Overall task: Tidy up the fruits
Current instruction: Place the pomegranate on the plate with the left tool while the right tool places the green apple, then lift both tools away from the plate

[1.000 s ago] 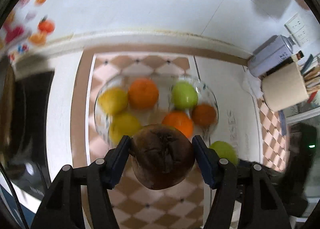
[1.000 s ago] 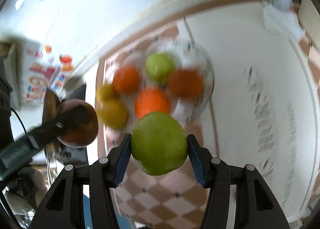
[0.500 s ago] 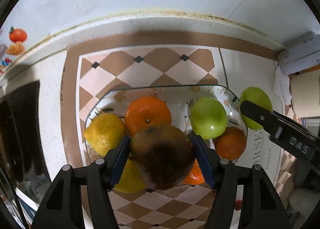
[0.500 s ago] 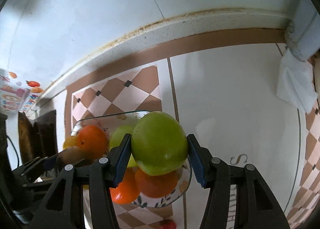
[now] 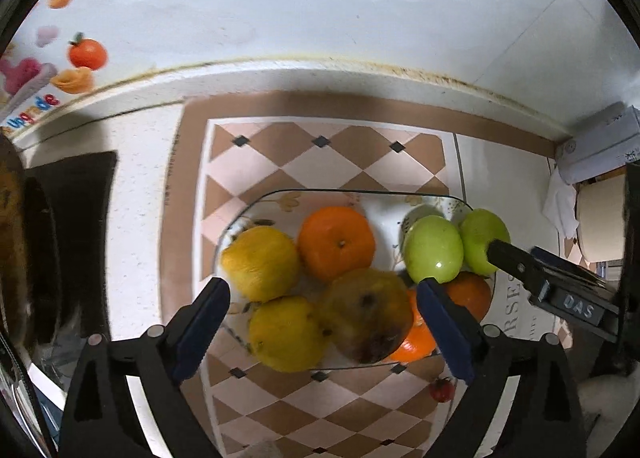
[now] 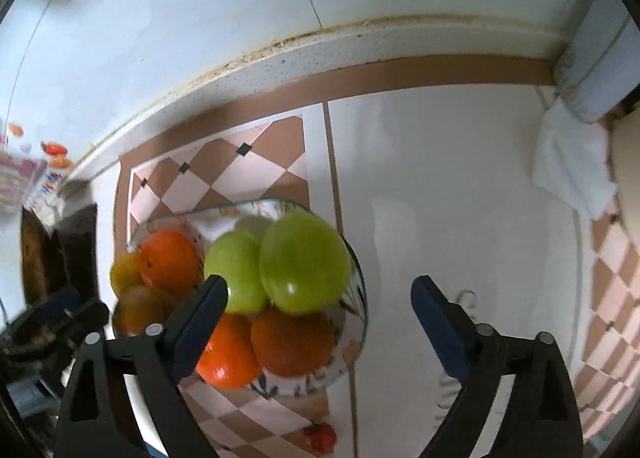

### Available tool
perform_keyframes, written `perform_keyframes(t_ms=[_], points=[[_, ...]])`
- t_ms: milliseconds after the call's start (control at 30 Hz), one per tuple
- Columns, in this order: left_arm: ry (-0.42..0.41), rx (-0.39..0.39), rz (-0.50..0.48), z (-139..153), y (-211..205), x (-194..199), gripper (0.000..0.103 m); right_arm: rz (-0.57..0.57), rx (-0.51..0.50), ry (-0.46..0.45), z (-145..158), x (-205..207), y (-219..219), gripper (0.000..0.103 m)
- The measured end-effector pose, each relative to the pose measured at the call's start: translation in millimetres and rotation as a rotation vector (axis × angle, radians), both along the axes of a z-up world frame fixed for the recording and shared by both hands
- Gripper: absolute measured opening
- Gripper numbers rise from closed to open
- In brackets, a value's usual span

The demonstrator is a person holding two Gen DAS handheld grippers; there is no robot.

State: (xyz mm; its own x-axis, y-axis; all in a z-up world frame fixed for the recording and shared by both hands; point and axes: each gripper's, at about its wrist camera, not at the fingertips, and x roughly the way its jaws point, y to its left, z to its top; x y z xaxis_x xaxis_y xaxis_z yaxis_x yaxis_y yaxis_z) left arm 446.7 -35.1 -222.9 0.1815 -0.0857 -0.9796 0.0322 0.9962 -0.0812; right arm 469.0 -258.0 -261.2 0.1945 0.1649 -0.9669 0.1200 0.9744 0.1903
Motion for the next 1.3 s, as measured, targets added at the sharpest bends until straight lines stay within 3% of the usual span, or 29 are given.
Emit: perform_keyframes(t_ms=[500, 700, 1300], points=[[-0.171, 0.113, 0.043, 33, 48, -94, 0.096, 0.033, -0.175, -0.171, 66, -110, 50, 0.096], [-0.224, 0.096, 0.037, 52, 52, -123, 0.096, 0.025, -0.192, -0.223, 90, -143, 58, 0.096], [-0.435, 0.044, -0.001, 146, 52, -207, 0.096, 0.019, -0.191, -0.423, 195, -245, 72, 0.096]])
